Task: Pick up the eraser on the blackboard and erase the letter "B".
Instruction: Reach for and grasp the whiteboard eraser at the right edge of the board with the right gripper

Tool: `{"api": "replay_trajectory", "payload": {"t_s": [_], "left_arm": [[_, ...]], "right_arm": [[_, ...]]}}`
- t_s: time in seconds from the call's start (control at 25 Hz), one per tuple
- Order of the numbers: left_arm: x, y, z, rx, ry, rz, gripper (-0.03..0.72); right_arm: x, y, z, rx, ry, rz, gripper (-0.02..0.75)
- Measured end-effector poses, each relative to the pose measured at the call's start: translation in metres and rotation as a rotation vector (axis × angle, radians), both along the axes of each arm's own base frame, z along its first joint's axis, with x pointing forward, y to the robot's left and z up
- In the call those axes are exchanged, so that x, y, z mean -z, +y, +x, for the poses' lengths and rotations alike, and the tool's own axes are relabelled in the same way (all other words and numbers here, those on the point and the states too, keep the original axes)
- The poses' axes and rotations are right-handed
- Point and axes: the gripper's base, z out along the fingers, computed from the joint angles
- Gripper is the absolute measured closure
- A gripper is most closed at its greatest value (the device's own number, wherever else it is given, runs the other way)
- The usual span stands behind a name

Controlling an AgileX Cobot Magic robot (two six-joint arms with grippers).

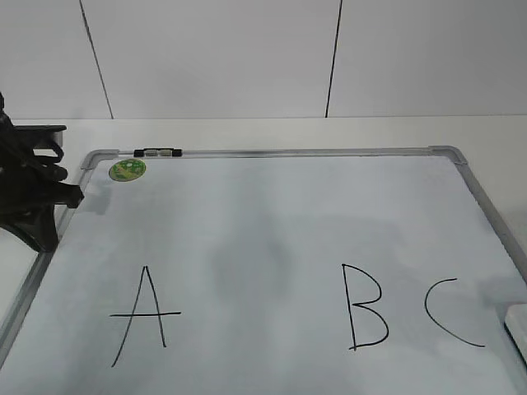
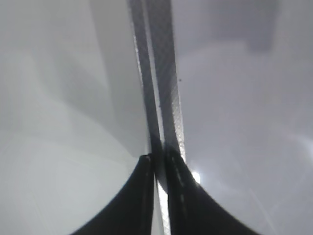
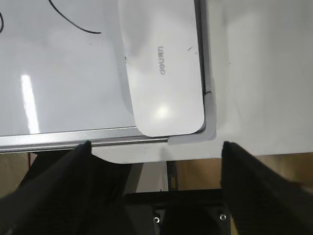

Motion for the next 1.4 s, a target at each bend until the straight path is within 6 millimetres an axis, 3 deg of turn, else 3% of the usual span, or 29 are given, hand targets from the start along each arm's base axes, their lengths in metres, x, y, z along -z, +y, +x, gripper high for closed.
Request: {"api": "replay_trajectory", "payload": {"t_s": [0.64, 1.4], "left_arm": [[0.000, 0.000, 0.000, -0.001, 0.003, 0.000, 0.660], [0.000, 0.000, 0.000, -0.001, 0.003, 0.000, 0.660]], "right_arm": [[0.064, 0.001, 0.077, 0.008, 0.209, -0.027, 0.083], [0.090, 0.001, 0.100, 0.001, 0.284, -0.044, 0.083]]}}
